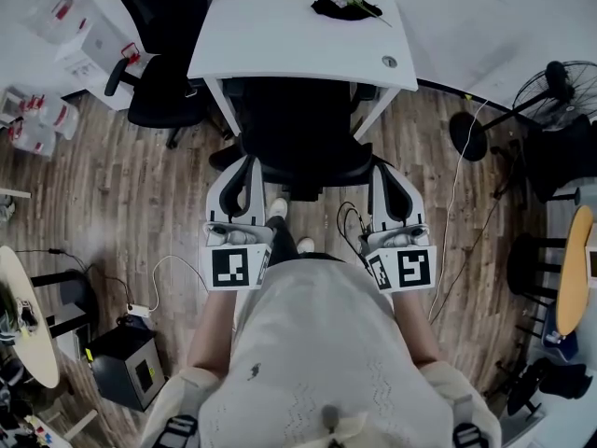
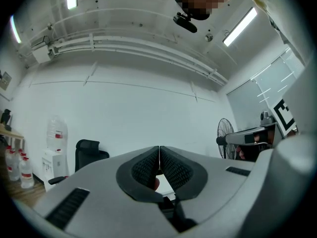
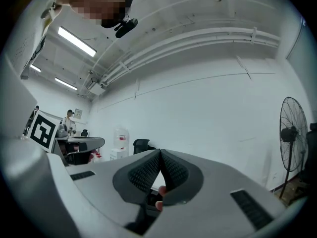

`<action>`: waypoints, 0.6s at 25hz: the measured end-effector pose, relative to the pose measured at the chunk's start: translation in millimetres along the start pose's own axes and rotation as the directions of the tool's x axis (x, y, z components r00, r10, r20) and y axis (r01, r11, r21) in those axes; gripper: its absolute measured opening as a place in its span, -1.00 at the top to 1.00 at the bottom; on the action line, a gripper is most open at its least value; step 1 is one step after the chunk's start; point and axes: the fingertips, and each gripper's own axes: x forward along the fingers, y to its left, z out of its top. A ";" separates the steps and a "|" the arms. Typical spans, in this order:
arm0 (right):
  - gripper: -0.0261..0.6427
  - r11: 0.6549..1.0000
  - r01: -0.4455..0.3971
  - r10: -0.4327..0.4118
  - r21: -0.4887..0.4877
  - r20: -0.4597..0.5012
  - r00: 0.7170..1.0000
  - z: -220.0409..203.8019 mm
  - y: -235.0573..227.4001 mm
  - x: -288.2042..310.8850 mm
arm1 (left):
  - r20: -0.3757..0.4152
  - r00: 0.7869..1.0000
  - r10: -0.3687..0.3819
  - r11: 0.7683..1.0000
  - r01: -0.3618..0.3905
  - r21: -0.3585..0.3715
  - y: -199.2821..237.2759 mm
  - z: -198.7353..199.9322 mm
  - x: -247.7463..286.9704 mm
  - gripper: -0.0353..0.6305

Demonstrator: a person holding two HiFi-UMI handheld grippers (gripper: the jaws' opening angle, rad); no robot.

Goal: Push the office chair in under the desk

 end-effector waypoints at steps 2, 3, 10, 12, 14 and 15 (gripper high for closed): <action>0.90 1.000 0.007 -0.007 -0.003 -0.003 1.000 3.1 -0.4 -1.0 | 0.007 1.000 0.001 1.000 -0.001 -0.001 0.2 4.2 -1.6 0.82; 0.90 1.000 0.010 -0.010 -0.005 -0.005 1.000 4.0 -0.9 -1.7 | 0.007 1.000 0.002 1.000 -0.002 0.000 0.0 5.1 -2.4 0.82; 0.90 1.000 0.018 -0.018 0.000 -0.016 1.000 2.9 1.5 -6.0 | -0.011 1.000 0.014 1.000 -0.014 0.007 4.6 1.0 -9.4 0.82; 0.90 1.000 0.020 -0.020 0.000 -0.020 1.000 1.4 1.9 -5.6 | -0.015 1.000 0.019 1.000 -0.019 0.009 6.4 -0.1 -10.4 0.82; 0.90 1.000 0.020 -0.020 0.001 -0.023 1.000 -0.5 2.1 -6.2 | -0.019 1.000 0.019 1.000 -0.019 0.011 6.4 -1.4 -11.4 0.82; 0.90 1.000 0.021 -0.021 0.000 -0.024 0.999 -1.2 2.5 -6.4 | -0.021 1.000 0.018 1.000 -0.018 0.012 6.0 -2.0 -12.0 0.82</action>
